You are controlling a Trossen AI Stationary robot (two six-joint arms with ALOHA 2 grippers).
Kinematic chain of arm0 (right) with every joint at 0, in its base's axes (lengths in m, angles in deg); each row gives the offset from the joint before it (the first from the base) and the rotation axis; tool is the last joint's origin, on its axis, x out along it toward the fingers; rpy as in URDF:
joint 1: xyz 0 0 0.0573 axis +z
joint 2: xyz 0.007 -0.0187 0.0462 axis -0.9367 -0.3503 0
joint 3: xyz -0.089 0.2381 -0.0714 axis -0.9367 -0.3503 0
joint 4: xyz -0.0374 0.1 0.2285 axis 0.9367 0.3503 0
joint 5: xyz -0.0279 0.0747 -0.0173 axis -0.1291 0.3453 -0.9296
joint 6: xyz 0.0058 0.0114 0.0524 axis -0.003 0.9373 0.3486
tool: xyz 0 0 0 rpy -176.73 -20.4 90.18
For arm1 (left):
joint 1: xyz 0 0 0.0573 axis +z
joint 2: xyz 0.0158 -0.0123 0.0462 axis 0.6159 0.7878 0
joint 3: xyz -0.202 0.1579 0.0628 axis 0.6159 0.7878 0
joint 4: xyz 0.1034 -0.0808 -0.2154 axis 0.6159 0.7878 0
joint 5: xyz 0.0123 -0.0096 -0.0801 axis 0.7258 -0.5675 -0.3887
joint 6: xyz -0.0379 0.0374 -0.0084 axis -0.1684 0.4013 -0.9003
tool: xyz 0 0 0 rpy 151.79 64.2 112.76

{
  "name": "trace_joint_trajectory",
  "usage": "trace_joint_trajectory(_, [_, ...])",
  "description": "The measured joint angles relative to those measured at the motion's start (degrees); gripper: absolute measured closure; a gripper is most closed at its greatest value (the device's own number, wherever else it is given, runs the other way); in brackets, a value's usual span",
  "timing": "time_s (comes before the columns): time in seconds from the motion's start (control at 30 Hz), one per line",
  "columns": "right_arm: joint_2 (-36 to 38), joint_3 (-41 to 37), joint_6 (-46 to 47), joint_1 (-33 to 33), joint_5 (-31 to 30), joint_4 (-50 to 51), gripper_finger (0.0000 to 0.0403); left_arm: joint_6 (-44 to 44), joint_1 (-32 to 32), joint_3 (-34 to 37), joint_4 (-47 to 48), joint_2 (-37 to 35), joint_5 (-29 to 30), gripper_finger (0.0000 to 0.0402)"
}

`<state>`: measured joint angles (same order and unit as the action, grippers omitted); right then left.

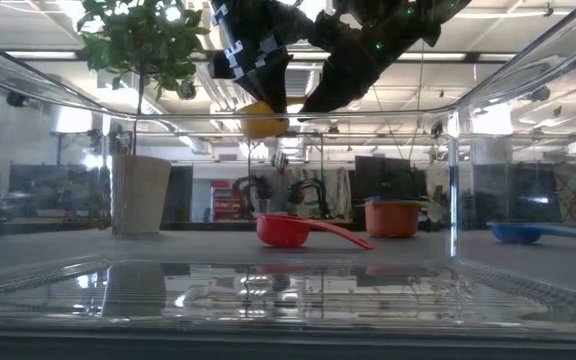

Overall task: Nest measuring cups in basket
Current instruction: Stack the yellow measuring cup on top of the violet measuring cup

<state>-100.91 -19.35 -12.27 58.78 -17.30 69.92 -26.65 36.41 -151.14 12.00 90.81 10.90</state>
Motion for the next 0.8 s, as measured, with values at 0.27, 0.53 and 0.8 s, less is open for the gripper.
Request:
trace_joint_trajectory(0.27, [0.06, 0.0, -0.49, -0.04, -0.75, 0.13, 0.0282, 0.69, -0.28, 0.07, 0.77, 0.0, -0.75, 0.0344])
trace_joint_trajectory(0.53, [0.07, 0.0, -0.14, -0.48, -0.7, -0.1, 0.0278, 0.87, -1.25, -0.96, 2.17, -0.36, -0.04, 0.0248])
trace_joint_trajectory(0.8, [1.17, 0.0, 0.72, -1.85, -0.77, 0.68, 0.0282, 0.23, -4.17, -5.07, 7.57, -0.73, 6.11, 0.0191])
